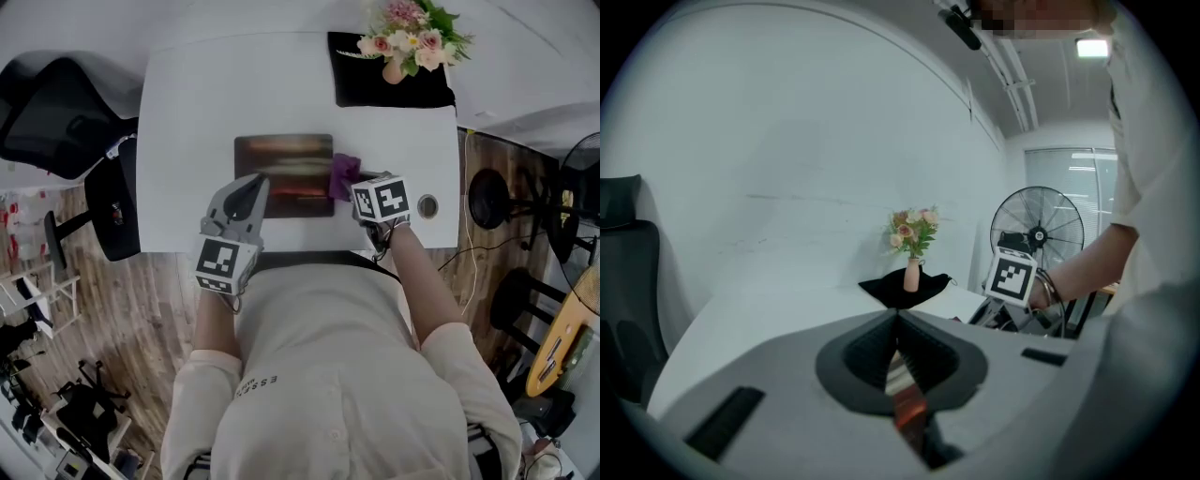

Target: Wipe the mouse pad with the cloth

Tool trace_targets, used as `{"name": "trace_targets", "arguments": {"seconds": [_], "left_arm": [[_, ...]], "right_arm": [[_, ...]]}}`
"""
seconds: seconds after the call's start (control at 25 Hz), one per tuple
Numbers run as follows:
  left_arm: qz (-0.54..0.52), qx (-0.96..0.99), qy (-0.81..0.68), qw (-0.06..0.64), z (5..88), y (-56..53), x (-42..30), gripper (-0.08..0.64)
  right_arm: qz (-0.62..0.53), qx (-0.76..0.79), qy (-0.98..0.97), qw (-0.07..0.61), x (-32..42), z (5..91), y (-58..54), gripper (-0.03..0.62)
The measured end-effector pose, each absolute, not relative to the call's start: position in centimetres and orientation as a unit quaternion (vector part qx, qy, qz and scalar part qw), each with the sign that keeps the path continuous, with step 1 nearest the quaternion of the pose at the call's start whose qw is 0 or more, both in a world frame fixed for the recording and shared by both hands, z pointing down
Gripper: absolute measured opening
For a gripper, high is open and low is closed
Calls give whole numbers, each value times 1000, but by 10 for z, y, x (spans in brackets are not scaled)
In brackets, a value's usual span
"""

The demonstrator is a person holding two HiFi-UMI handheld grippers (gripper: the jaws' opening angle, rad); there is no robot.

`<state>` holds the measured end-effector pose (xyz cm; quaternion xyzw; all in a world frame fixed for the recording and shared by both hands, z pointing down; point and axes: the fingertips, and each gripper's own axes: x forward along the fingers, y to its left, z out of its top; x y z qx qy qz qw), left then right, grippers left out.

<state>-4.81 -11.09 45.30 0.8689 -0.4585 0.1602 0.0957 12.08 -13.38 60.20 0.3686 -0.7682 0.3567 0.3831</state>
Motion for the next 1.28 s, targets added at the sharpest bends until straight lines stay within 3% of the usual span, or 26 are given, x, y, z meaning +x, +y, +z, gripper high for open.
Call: {"name": "trace_targets", "arguments": {"seconds": [0.4,0.84,1.28], "left_arm": [[171,875,-441,108,453,-109,-91,2],[175,872,-439,129,470,-87,-178,2],[155,875,-439,132,470,-79,-210,2]], "right_arm": [[364,323,-808,332,28,566,-119,97],[356,249,-818,376,-105,590,-68,97],[358,270,-803,393,-129,608,-64,97]]}}
